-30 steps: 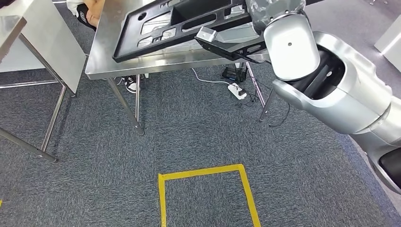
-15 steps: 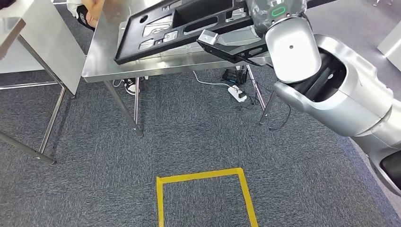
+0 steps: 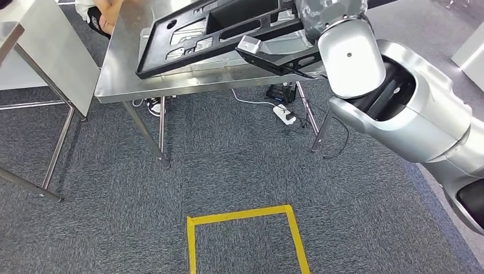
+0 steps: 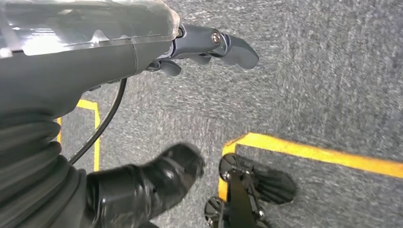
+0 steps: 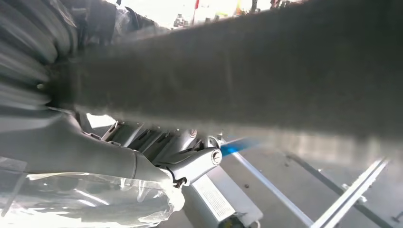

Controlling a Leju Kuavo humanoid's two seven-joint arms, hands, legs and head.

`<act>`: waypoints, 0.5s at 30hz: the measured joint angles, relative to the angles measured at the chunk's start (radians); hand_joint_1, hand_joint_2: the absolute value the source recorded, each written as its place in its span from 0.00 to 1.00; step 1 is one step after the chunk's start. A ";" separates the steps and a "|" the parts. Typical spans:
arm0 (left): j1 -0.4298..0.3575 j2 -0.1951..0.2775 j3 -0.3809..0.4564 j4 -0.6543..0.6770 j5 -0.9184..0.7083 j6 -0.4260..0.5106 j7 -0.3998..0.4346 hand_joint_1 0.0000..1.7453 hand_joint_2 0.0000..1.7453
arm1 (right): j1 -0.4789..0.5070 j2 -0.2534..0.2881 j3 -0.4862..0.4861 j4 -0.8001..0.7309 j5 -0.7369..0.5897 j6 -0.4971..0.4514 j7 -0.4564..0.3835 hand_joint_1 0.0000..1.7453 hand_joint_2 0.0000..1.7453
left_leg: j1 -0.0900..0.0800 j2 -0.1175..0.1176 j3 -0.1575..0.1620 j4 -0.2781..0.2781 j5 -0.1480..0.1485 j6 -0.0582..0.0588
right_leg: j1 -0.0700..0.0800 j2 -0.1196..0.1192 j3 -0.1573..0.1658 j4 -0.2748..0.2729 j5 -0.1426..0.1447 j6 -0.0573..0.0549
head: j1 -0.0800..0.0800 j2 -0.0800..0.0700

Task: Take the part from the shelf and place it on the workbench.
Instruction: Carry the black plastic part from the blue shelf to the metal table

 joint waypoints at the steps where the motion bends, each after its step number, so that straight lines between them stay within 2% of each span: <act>1: 0.001 0.000 0.000 0.000 0.000 0.000 0.000 0.00 1.00 | 0.000 -0.001 0.000 0.000 0.000 0.000 0.000 1.00 1.00 | 0.003 0.001 0.010 -0.012 0.002 0.001 | 0.001 -0.001 -0.002 0.009 -0.006 0.005 | 0.001 0.000; 2: 0.002 0.000 0.000 0.000 0.000 0.000 0.000 0.00 1.00 | -0.001 -0.002 0.000 0.000 0.000 0.001 0.000 1.00 1.00 | 0.006 0.003 0.020 -0.024 0.004 0.002 | 0.002 -0.002 -0.015 0.037 -0.021 0.008 | 0.002 0.000; 3: 0.003 -0.001 0.000 0.000 0.000 0.000 0.000 0.00 1.00 | -0.001 -0.003 0.000 0.000 0.000 0.001 0.000 1.00 1.00 | 0.008 0.004 0.028 -0.030 0.005 0.004 | 0.003 -0.003 -0.041 0.086 -0.042 0.010 | 0.004 0.000; 5: 0.003 -0.001 0.000 0.000 0.000 0.000 0.000 0.00 1.00 | 0.000 -0.004 0.000 0.000 -0.001 0.001 0.000 1.00 1.00 | 0.008 0.005 0.033 -0.028 -0.001 0.009 | 0.004 -0.004 -0.115 0.207 -0.082 0.014 | 0.005 0.000; 6: 0.002 -0.001 0.000 0.000 0.000 0.000 0.000 0.00 1.00 | 0.002 -0.004 0.000 0.000 -0.001 0.001 0.000 1.00 1.00 | 0.008 0.004 0.035 -0.025 -0.007 0.010 | 0.003 -0.004 -0.144 0.245 -0.083 0.016 | 0.005 0.000; 7: 0.001 -0.001 0.000 0.000 0.000 0.000 0.000 0.00 1.00 | 0.004 -0.005 0.000 0.000 -0.001 0.001 0.000 1.00 1.00 | 0.008 0.002 0.038 -0.020 -0.013 0.009 | 0.001 -0.005 -0.155 0.248 -0.065 0.018 | 0.005 0.000; 8: 0.002 -0.001 0.000 0.000 0.000 0.000 0.000 0.00 1.00 | 0.005 -0.005 0.000 0.000 -0.002 0.001 0.000 1.00 1.00 | 0.009 0.000 0.043 -0.015 -0.021 0.008 | -0.001 -0.005 -0.148 0.215 -0.030 0.020 | 0.005 0.000; 9: 0.003 -0.001 0.000 0.000 0.000 0.000 0.000 0.00 1.00 | 0.006 -0.005 0.000 0.000 -0.002 0.001 0.000 1.00 1.00 | 0.009 -0.002 0.047 -0.007 -0.031 0.005 | -0.003 -0.007 -0.125 0.153 0.012 0.020 | 0.005 0.000; 10: 0.004 -0.001 0.000 0.000 0.000 0.000 0.000 0.00 1.00 | 0.005 -0.005 0.000 0.000 -0.002 0.001 0.000 1.00 1.00 | 0.008 -0.003 0.049 0.001 -0.040 0.000 | -0.003 -0.008 -0.100 0.097 0.039 0.020 | 0.005 0.000; 11: 0.004 -0.001 0.000 0.000 0.000 0.000 0.000 0.00 1.00 | 0.004 -0.006 0.000 0.000 -0.002 0.001 0.000 1.00 1.00 | 0.006 -0.004 0.048 0.009 -0.049 -0.004 | -0.003 -0.009 -0.079 0.053 0.054 0.016 | 0.005 0.000; 12: 0.004 -0.001 0.000 0.000 0.000 0.001 0.000 0.00 1.00 | 0.004 -0.006 0.000 0.000 -0.002 0.000 0.000 1.00 1.00 | 0.004 -0.005 0.046 0.015 -0.055 -0.009 | -0.002 -0.009 -0.068 0.029 0.055 0.011 | 0.005 0.000; 15: 0.002 -0.002 0.000 0.000 -0.001 0.003 0.000 0.00 1.00 | 0.004 -0.006 0.000 -0.001 0.001 -0.004 0.000 1.00 1.00 | 0.002 -0.005 0.045 0.019 -0.064 -0.021 | -0.002 -0.007 -0.061 0.019 0.045 -0.006 | 0.004 0.000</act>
